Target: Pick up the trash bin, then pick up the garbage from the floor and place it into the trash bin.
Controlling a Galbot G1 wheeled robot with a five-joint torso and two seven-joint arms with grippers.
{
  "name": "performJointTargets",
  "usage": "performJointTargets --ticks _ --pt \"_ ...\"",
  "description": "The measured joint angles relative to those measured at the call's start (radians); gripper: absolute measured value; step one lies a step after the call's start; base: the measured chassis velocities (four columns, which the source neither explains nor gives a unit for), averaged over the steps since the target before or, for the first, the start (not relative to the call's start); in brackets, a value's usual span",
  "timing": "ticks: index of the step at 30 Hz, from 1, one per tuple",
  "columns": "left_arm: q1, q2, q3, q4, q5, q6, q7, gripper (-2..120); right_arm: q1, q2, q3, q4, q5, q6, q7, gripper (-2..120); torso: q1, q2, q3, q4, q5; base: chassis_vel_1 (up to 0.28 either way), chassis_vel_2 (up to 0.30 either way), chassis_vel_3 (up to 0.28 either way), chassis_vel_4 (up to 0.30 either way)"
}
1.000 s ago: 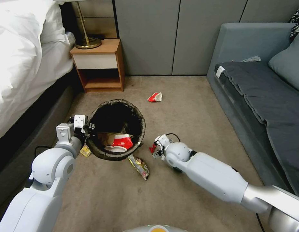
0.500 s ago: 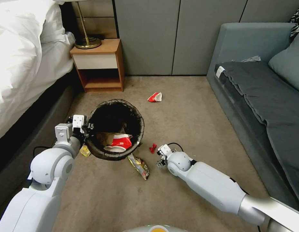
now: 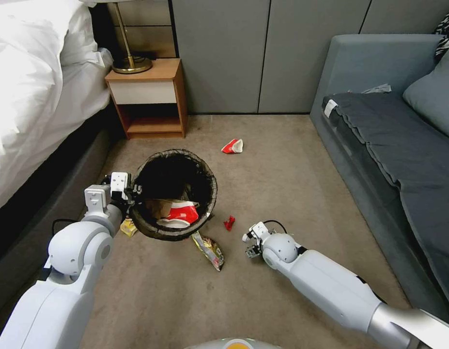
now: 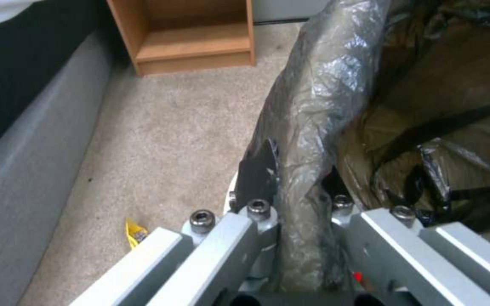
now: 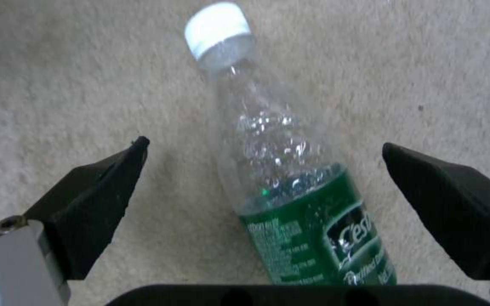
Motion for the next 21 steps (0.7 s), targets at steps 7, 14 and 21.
performJointTargets --ticks 7,14,21 --pt "-0.002 -0.001 0.0 0.003 0.001 0.0 0.002 1 -0.019 0.004 0.019 -0.013 -0.002 0.0 -0.001 95 0.0 0.0 0.0 -0.0002 0.0002 0.0 0.0 0.0 0.0" --pt "0.001 -0.004 0.006 0.004 0.005 0.0 0.003 1 -0.036 0.021 0.037 -0.039 -0.007 0.0 -0.014 71 0.0 0.0 0.0 -0.0001 0.0002 0.0 0.0 0.0 0.0" --pt "0.0 0.007 0.003 0.004 0.005 0.0 0.005 1 -0.043 0.015 0.048 -0.04 -0.016 0.001 -0.021 45 0.0 0.0 0.0 0.0 0.0002 0.0 0.0 0.0 0.0"
